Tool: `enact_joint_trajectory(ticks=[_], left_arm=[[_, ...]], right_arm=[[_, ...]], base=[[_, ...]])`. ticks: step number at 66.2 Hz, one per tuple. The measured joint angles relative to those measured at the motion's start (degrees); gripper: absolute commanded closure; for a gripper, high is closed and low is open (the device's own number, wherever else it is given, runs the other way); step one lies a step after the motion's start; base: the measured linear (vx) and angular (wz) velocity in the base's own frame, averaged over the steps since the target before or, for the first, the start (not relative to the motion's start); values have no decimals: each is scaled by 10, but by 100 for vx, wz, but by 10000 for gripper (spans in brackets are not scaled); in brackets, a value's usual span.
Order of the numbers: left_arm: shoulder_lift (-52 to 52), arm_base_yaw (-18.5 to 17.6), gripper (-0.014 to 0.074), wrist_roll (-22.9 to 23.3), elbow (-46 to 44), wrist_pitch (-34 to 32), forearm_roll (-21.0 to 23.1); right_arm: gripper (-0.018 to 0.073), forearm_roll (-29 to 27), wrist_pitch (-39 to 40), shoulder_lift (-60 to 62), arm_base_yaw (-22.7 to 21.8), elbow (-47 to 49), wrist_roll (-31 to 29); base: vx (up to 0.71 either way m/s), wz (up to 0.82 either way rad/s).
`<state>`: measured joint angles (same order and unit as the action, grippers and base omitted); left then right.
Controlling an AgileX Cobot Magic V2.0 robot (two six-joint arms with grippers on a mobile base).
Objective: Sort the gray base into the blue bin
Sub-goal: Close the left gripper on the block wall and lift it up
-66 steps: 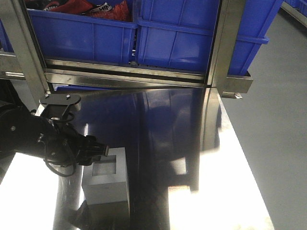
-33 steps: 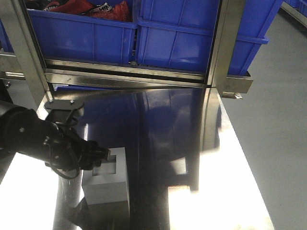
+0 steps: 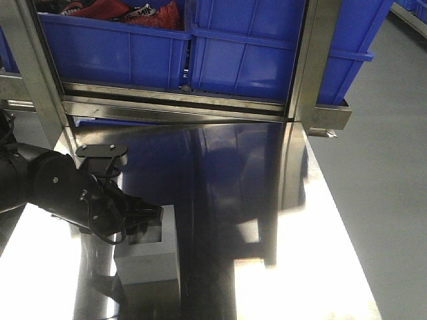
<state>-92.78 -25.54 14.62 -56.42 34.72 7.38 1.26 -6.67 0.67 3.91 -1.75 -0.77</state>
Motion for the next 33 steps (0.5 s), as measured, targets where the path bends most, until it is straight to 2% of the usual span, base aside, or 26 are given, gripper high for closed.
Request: enact_joint_trajectory(ticks=[13,33], left_arm=[[1,0,605,0,-1,8,-3],[16,0,602,-4,3,6,-14]], right_arm=[[568,0,0,0,0,0,0],[568,0,0,0,0,0,0]], base=[[0,0],[0,0]])
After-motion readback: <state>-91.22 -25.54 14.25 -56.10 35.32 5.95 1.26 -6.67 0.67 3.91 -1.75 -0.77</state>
